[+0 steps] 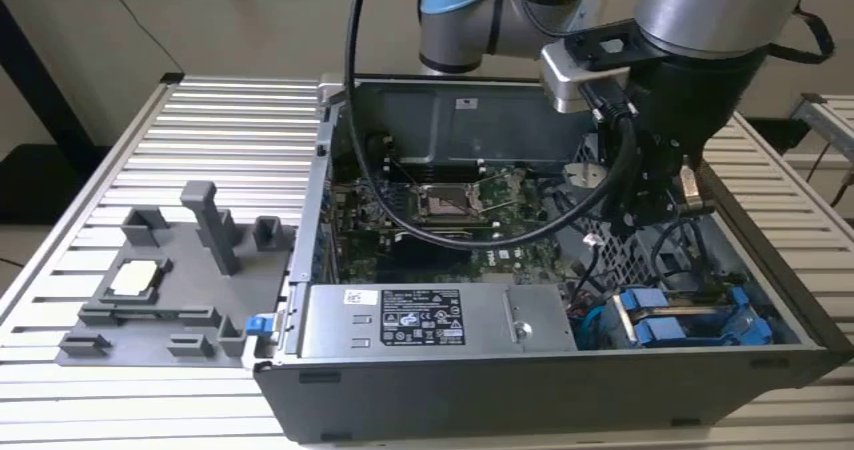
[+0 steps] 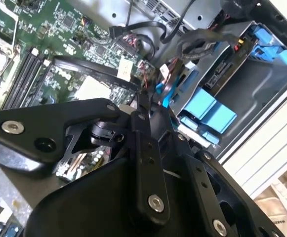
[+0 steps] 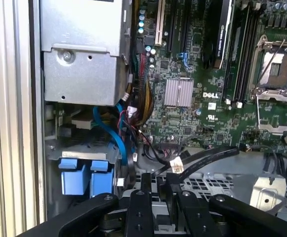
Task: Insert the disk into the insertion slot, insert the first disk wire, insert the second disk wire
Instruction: 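Insert the second disk wire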
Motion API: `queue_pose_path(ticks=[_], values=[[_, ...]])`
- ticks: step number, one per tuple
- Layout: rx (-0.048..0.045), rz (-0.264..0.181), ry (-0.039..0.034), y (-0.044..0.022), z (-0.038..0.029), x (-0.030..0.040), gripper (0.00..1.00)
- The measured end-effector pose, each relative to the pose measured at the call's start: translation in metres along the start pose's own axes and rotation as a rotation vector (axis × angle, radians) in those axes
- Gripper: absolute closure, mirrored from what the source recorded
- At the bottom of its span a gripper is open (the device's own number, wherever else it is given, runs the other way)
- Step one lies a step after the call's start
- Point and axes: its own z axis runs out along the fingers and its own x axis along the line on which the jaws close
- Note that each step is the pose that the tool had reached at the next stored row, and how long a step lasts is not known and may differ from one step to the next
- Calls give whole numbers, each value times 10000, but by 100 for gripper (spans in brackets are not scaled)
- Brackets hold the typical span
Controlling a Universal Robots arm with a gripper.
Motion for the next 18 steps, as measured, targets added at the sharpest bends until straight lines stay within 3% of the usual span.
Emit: queue_pose_path(ticks=[2, 5, 12, 15, 18], values=[[91, -5, 9, 9, 19, -1, 73], [148, -7, 10, 22, 38, -5, 73], [162, -3, -30, 33, 45, -9, 73], [172, 17, -145, 36, 53, -8, 73], [172, 18, -160, 35, 55, -9, 73]])
